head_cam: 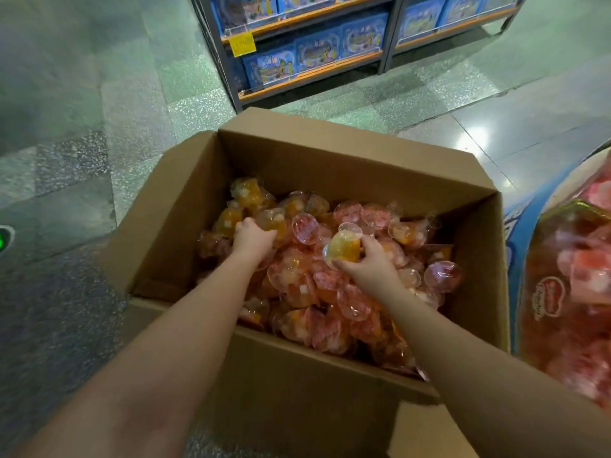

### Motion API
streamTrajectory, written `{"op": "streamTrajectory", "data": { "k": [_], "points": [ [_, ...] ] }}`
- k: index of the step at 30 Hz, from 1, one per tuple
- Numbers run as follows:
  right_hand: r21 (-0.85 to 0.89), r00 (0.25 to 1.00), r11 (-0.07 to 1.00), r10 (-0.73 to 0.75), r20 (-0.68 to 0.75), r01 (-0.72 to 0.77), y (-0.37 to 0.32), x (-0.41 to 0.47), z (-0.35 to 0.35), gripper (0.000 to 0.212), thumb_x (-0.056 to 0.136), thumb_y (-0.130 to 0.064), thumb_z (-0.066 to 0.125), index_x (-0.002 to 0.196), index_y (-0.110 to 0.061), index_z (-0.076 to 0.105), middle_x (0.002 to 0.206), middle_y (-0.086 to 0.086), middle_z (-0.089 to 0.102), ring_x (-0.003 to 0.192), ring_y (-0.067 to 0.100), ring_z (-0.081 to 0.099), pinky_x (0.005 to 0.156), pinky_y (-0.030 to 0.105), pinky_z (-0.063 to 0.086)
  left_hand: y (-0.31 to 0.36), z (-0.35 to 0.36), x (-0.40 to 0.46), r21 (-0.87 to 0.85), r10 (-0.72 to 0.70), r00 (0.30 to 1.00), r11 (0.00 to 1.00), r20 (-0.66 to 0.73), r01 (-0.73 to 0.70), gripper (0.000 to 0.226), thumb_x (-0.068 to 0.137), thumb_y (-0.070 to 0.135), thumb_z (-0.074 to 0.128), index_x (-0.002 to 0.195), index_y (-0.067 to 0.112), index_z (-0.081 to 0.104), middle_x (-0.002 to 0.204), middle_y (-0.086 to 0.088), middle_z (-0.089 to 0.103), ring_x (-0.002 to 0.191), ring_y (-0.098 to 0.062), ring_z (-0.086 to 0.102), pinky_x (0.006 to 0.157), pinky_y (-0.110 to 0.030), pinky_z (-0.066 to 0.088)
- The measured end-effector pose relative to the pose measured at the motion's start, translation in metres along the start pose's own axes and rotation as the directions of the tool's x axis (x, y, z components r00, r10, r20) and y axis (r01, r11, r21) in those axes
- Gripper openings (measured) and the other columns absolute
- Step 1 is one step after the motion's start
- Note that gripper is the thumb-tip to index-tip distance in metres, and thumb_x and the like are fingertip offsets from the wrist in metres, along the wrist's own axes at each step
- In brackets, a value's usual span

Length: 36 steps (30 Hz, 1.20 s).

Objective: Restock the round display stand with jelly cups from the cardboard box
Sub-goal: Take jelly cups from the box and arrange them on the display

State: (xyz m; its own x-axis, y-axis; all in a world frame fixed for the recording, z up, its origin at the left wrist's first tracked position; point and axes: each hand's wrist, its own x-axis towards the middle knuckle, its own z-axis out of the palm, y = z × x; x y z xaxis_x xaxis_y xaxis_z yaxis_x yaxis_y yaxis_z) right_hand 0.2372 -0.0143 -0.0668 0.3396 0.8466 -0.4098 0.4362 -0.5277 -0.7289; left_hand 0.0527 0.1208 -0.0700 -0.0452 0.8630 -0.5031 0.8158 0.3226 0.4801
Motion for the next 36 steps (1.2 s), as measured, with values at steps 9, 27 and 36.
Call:
{"op": "streamTrajectory", "data": {
  "k": [9, 27, 36],
  "points": [
    [0.057, 1.000, 0.998, -0.003, 0.003, 0.003, 0.016, 0.008, -0.002, 0.060, 0.083, -0.037, 0.076, 0.135, -0.021, 0.051, 0.118, -0.006, 0.048, 0.104, 0.012, 0.050, 0.084, 0.024, 0.041, 0.016, 0.031, 0.032, 0.330, -0.131, 0.987, 0.931, -0.094, 0.155, 0.079, 0.092, 0.071, 0.043, 0.138, 0.008, 0.054, 0.148, -0.013, 0.037, 0.138, -0.034, 0.025, 0.110, -0.046, 0.028],
    [0.804, 0.934, 0.488, 0.079, 0.348, -0.341, 0.015, -0.110, -0.072, 0.037, 0.098, -0.034, 0.051, 0.130, -0.015, 0.057, 0.125, 0.007, 0.068, 0.114, 0.022, 0.064, 0.091, 0.033, 0.048, -0.005, 0.002, -0.169, -0.671, 0.342, 0.932, 0.720, 0.121, -0.177, 0.050, 0.085, 0.030, 0.077, 0.127, 0.040, 0.054, 0.117, 0.009, 0.069, 0.108, -0.017, 0.067, 0.093, -0.041, 0.056],
    [0.931, 0.956, 0.227, 0.006, 0.292, -0.286, 0.049, -0.301, -0.085, 0.094, 0.046, -0.045, 0.093, 0.127, -0.009, 0.061, 0.101, 0.010, 0.070, 0.075, 0.017, 0.064, 0.070, 0.028, 0.043, -0.065, 0.006, -0.353, -0.836, 0.459, 0.801, 0.540, 0.385, 0.092, 0.072, 0.073, 0.009, 0.075, 0.138, 0.021, 0.047, 0.127, -0.012, 0.064, 0.107, -0.029, 0.067, 0.086, -0.042, 0.056]
  ]
}}
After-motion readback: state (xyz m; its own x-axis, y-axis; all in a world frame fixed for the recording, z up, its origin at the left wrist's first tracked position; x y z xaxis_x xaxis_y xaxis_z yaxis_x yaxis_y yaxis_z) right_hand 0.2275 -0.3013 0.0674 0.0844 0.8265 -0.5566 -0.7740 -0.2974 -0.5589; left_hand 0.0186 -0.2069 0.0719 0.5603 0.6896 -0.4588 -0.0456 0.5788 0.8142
